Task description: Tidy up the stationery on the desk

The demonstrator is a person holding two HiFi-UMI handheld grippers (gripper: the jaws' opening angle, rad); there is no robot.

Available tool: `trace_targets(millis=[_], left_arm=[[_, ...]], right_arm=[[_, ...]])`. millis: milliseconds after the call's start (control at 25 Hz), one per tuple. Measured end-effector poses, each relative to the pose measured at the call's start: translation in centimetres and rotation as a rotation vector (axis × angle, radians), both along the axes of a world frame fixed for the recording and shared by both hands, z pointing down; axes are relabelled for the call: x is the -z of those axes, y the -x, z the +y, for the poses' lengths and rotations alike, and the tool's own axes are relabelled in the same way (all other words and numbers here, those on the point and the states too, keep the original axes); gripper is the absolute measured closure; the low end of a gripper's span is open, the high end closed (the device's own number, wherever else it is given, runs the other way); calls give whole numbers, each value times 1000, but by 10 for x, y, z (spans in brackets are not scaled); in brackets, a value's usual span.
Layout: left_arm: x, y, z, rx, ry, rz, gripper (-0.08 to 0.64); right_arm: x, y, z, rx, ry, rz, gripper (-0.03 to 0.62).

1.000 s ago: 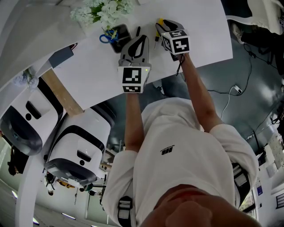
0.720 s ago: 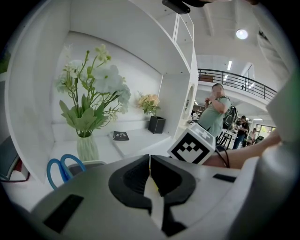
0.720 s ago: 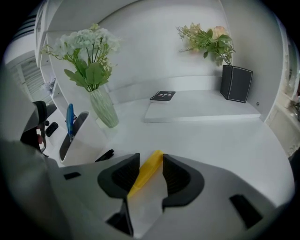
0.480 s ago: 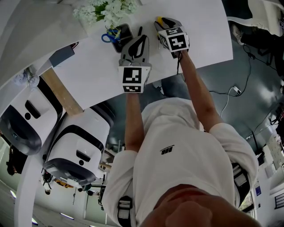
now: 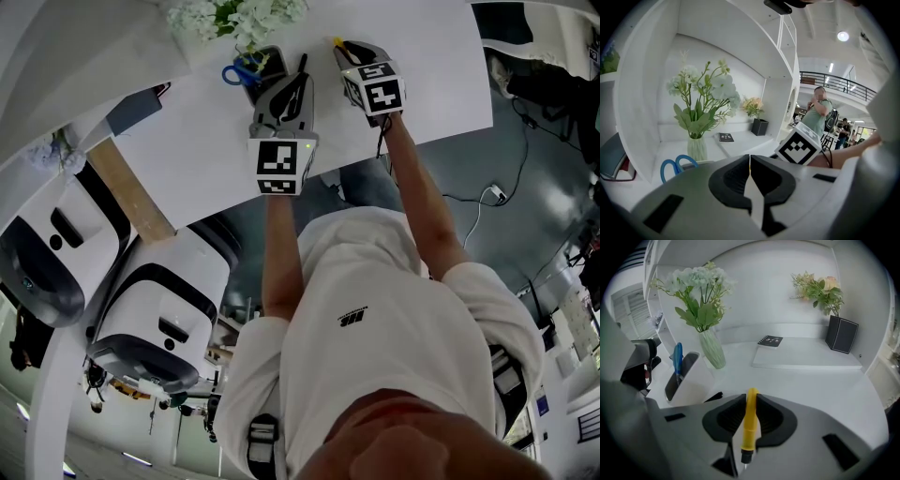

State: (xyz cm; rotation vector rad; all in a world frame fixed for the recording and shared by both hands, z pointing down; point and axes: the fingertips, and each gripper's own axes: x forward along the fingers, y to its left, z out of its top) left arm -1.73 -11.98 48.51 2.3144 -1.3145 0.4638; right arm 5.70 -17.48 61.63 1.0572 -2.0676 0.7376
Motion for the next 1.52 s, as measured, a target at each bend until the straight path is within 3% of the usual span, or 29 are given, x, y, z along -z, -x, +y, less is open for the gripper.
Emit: trace_targets(millis=[720, 1520], left_arm=[[9, 28, 10, 35, -21, 16, 560], [29, 84, 23, 133, -63, 15, 560]], right_arm=[[60, 24, 12, 2, -134, -114, 545], [167, 106, 27, 114, -256, -313, 546]])
